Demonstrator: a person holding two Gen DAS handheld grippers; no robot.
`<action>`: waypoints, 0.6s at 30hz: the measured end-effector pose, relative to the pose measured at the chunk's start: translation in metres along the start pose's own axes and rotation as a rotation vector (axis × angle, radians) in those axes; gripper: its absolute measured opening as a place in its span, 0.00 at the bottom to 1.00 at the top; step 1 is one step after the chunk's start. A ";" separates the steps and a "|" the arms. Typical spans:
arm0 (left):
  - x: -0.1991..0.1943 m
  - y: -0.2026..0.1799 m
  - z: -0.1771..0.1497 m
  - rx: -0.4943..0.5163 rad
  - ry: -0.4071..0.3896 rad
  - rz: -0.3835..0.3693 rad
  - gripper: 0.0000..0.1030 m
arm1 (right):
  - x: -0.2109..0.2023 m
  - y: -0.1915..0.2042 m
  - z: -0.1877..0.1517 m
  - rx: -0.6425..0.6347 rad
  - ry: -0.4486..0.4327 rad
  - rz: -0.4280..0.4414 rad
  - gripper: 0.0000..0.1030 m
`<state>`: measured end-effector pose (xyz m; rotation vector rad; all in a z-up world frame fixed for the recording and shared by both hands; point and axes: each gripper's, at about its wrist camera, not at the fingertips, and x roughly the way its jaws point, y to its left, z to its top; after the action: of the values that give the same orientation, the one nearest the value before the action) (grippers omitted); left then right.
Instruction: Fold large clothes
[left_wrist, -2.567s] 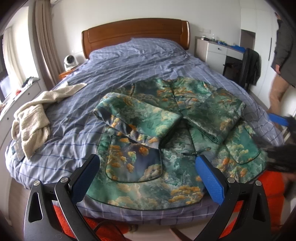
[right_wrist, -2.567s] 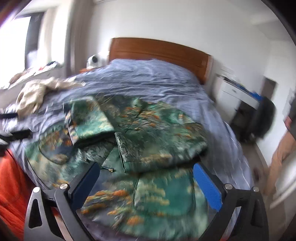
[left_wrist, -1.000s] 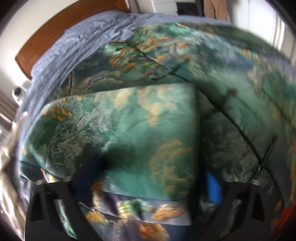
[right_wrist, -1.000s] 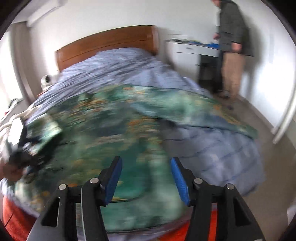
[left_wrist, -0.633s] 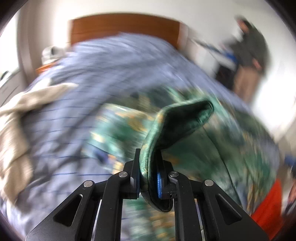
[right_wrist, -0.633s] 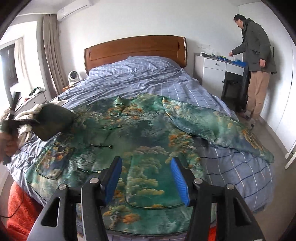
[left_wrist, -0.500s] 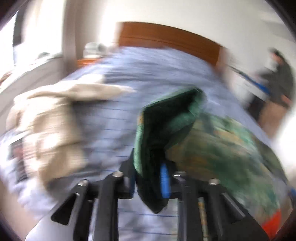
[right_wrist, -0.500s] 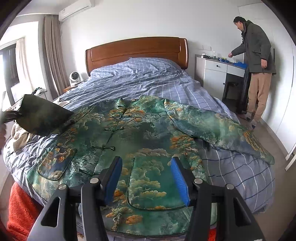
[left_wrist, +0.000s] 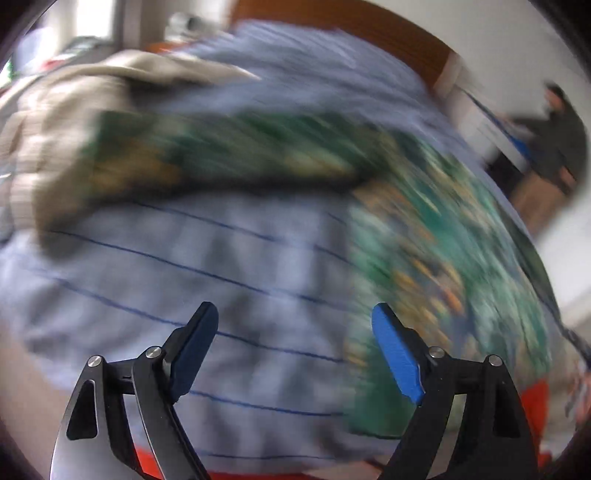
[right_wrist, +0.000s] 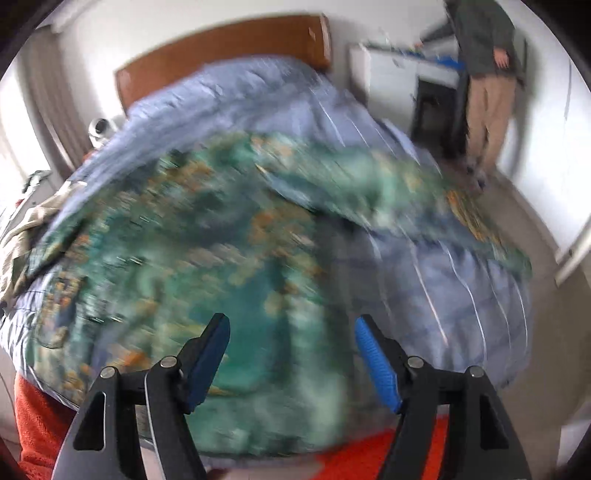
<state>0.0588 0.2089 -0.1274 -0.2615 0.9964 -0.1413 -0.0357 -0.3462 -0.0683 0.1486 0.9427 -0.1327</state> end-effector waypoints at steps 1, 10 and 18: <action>0.016 -0.015 -0.003 0.044 0.033 -0.020 0.84 | 0.008 -0.013 -0.004 0.028 0.040 0.008 0.70; 0.075 -0.052 -0.014 0.089 0.158 -0.079 0.95 | 0.051 -0.029 -0.043 0.047 0.202 0.146 0.70; 0.060 -0.066 -0.024 0.117 0.158 -0.137 0.19 | 0.053 -0.015 -0.037 -0.025 0.197 0.155 0.17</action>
<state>0.0712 0.1282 -0.1700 -0.2131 1.1225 -0.3480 -0.0370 -0.3561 -0.1344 0.2136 1.1251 0.0374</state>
